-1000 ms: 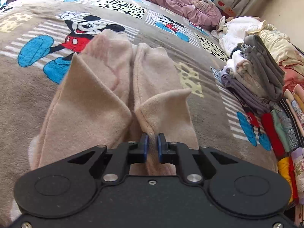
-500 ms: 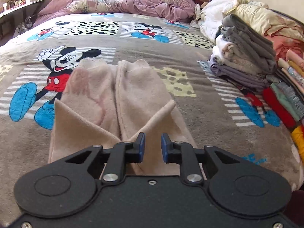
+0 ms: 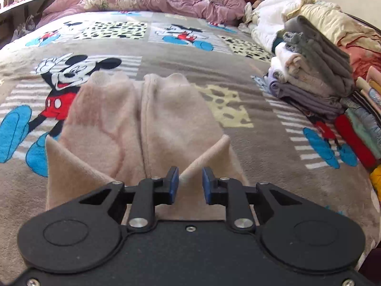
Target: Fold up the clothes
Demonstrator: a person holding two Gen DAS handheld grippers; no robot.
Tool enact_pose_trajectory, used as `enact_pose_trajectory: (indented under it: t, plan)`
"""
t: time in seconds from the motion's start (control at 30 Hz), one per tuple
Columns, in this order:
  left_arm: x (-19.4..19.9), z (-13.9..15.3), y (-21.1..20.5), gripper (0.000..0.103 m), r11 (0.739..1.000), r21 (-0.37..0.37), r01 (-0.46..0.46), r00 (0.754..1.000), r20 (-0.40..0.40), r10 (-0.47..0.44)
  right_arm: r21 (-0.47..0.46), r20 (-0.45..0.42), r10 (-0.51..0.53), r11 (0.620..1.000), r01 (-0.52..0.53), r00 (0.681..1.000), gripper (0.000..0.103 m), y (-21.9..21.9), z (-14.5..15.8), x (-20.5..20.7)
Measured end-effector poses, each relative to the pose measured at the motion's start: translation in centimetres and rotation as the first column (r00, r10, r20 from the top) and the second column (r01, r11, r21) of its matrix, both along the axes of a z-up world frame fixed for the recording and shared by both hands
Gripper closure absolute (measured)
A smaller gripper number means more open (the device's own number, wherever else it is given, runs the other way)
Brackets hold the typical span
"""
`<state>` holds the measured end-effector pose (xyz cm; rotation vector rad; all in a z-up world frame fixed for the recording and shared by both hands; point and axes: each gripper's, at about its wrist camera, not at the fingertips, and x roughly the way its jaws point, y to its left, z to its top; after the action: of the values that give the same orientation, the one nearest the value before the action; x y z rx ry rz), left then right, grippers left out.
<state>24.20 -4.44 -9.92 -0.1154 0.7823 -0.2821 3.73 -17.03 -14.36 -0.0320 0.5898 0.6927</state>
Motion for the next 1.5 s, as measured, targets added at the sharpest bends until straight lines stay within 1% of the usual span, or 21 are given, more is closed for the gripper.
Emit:
enact_pose_trajectory:
  t: [0.13, 0.23, 0.3, 0.37, 0.43, 0.5, 0.6, 0.67, 0.73, 0.77, 0.8, 0.87, 0.9, 0.97, 1.03, 1.2, 1.3, 1.37, 1.4, 1.47, 1.5]
  plan:
    - [2.6, -3.5, -1.2, 0.084, 0.998, 0.043, 0.048, 0.994, -0.103, -0.043, 0.026, -0.007, -0.002, 1.0, 0.002, 1.0, 0.038, -0.1, 0.1, 0.0]
    - [3.0, -2.2, -0.6, 0.084, 0.998, -0.008, 0.058, 0.99, -0.125, -0.058, 0.019, -0.015, -0.002, 1.0, 0.002, 1.0, 0.037, -0.1, -0.2, -0.1]
    - [2.5, -1.0, 0.0, 0.084, 0.997, -0.066, 0.042, 0.997, -0.061, -0.046, 0.03, -0.017, -0.007, 1.0, 0.007, 1.0, 0.038, -0.2, -0.2, -0.2]
    - [2.4, -0.7, -0.5, 0.082, 0.999, -0.013, 0.049, 0.998, -0.032, -0.049, 0.042, 0.002, -0.018, 0.999, 0.017, 1.0, 0.038, -0.2, 0.1, -0.7]
    - [2.9, -1.2, -1.4, 0.072, 0.995, 0.076, 0.065, 0.998, -0.023, -0.063, 0.04, 0.037, -0.04, 0.998, 0.039, 0.998, 0.039, -0.4, 0.4, -1.5]
    - [3.3, -1.6, -1.7, 0.071, 0.989, 0.144, 0.045, 0.999, 0.011, -0.047, 0.043, 0.088, -0.077, 0.996, 0.073, 0.993, 0.04, -0.6, 1.0, -2.3]
    - [4.2, -1.7, -1.3, 0.071, 0.993, 0.094, 0.077, 0.997, -0.019, -0.076, 0.092, 0.155, -0.146, 0.987, 0.133, 0.977, 0.039, -1.9, 1.9, -3.2]
    - [4.9, -2.3, -1.6, 0.071, 0.988, 0.089, 0.123, 0.99, -0.073, -0.117, 0.109, 0.153, -0.184, 0.98, 0.168, 0.971, 0.039, -2.4, 1.8, -3.0]
    - [5.2, -2.6, -1.6, 0.088, 0.984, 0.082, 0.16, 0.984, -0.094, -0.153, 0.106, 0.123, -0.192, 0.978, 0.18, 0.974, 0.039, -2.5, 1.5, -2.3]
    - [5.2, -2.3, -1.3, 0.098, 0.983, 0.046, 0.178, 0.981, -0.089, -0.174, 0.1, 0.109, -0.191, 0.978, 0.18, 0.975, 0.039, -2.5, 1.3, -2.1]
    - [5.0, -1.7, -0.7, 0.098, 0.982, -0.017, 0.185, 0.98, -0.068, -0.186, 0.092, 0.089, -0.18, 0.981, 0.171, 0.98, 0.039, -2.3, 1.2, -2.0]
    - [4.5, -0.8, 0.7, 0.098, 0.959, -0.185, 0.214, 0.976, -0.005, -0.219, 0.073, 0.04, -0.148, 0.987, 0.145, 0.988, 0.039, -2.1, 0.8, -1.9]
    - [4.7, -1.1, 0.9, 0.098, 0.953, -0.216, 0.211, 0.976, -0.006, -0.217, 0.056, 0.026, -0.14, 0.989, 0.138, 0.99, 0.039, -1.8, 0.5, -1.9]
    - [6.1, -2.5, 0.6, 0.097, 0.973, -0.171, 0.154, 0.983, -0.077, -0.169, 0.014, 0.008, -0.131, 0.991, 0.131, 0.991, 0.038, -1.1, 0.0, -1.7]
    - [6.8, -3.8, 0.2, 0.09, 0.986, -0.113, 0.125, 0.982, -0.126, -0.139, 0.011, 0.002, -0.125, 0.992, 0.125, 0.992, 0.037, -0.9, -0.1, -1.7]
    - [5.2, -1.3, 0.4, 0.079, 0.993, -0.071, 0.094, 0.995, -0.028, -0.096, 0.024, 0.009, -0.109, 0.994, 0.109, 0.994, 0.035, -0.7, 0.0, -1.8]
    - [2.5, 0.7, 1.9, 0.079, 0.988, -0.126, 0.087, 0.996, 0.022, -0.085, 0.018, 0.023, -0.096, 0.995, 0.095, 0.995, 0.034, -0.4, 0.0, -2.0]
    - [0.5, 1.2, 2.3, 0.079, 0.978, -0.158, 0.138, 0.99, 0.045, -0.133, 0.007, 0.028, -0.088, 0.996, 0.088, 0.996, 0.032, -0.2, 0.0, -1.9]
    - [-0.1, 0.9, 2.1, 0.079, 0.978, -0.14, 0.157, 0.987, 0.041, -0.153, 0.005, 0.03, -0.085, 0.996, 0.085, 0.996, 0.03, -0.2, 0.0, -1.9]
    - [0.2, -1.2, 0.4, 0.077, 0.991, 0.008, 0.132, 0.991, -0.015, -0.132, 0.002, 0.03, -0.084, 0.996, 0.084, 0.996, 0.03, 0.0, -0.1, -1.9]
    - [0.7, -2.5, 0.0, 0.079, 0.993, 0.044, 0.113, 0.993, -0.051, -0.111, 0.0, 0.029, -0.083, 0.997, 0.084, 0.996, 0.029, 0.0, -0.1, -1.9]
